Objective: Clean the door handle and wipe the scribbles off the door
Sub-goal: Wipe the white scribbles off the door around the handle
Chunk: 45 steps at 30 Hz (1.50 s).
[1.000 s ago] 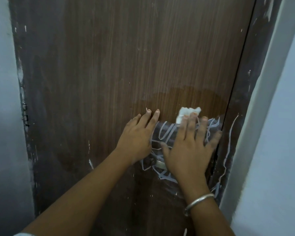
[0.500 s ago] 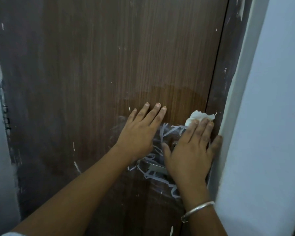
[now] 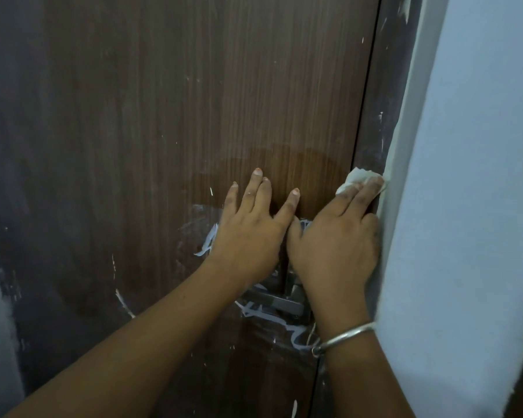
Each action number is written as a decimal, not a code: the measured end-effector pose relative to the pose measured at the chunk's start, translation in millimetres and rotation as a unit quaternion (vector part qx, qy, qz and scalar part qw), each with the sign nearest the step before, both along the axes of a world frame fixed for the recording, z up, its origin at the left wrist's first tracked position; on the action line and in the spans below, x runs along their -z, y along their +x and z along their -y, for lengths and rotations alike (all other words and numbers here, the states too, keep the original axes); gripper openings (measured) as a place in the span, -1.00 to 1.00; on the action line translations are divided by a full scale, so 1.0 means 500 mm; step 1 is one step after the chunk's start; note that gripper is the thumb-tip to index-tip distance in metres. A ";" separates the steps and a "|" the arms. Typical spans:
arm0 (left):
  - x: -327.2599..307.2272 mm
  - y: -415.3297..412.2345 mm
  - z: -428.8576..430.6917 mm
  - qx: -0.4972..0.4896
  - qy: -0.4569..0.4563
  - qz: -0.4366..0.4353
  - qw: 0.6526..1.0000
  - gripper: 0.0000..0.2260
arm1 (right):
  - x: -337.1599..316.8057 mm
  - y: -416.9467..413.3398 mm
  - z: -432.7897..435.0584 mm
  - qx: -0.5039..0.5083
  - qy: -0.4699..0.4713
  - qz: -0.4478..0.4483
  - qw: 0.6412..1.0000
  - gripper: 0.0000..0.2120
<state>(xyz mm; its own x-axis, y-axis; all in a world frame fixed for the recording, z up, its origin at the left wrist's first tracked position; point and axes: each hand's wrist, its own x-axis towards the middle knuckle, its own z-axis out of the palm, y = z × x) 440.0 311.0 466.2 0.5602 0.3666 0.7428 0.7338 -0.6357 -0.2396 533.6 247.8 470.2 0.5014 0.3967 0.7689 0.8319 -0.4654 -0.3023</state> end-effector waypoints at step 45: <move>0.008 0.037 0.035 0.019 -0.070 -0.047 0.996 -0.29 | 0.265 0.016 0.046 -0.230 0.009 -0.198 0.953 -0.23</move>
